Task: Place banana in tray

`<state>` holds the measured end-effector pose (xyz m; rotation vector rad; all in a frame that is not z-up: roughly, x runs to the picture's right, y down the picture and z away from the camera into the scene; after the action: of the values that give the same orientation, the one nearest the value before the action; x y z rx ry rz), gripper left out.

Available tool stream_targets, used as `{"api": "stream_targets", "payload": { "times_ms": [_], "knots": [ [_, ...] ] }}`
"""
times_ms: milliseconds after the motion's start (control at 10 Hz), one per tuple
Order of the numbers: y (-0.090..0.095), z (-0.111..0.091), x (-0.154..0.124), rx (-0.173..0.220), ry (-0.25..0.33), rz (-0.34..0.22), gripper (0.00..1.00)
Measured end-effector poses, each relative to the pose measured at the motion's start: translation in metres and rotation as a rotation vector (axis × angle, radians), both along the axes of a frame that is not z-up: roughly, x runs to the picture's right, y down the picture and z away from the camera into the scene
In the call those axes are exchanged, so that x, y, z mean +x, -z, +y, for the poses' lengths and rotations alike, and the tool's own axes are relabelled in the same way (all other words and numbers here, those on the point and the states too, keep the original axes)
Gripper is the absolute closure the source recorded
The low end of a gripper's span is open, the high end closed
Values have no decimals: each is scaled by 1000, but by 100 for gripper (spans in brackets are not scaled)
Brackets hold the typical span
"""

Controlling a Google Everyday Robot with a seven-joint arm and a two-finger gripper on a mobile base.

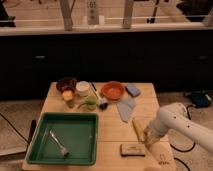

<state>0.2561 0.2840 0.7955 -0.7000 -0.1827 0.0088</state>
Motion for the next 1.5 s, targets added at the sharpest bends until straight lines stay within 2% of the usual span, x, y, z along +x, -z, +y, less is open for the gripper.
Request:
{"api": "stream_targets", "payload": {
  "times_ms": [400, 500, 900, 1100, 1500],
  "knots": [
    [11, 1, 4, 5, 13, 7, 96],
    [14, -2, 2, 9, 19, 6, 99],
    [34, -17, -9, 18, 46, -1, 99],
    [40, -21, -14, 21, 58, -4, 88],
    [50, -32, -30, 26, 90, -15, 47]
  ]
}}
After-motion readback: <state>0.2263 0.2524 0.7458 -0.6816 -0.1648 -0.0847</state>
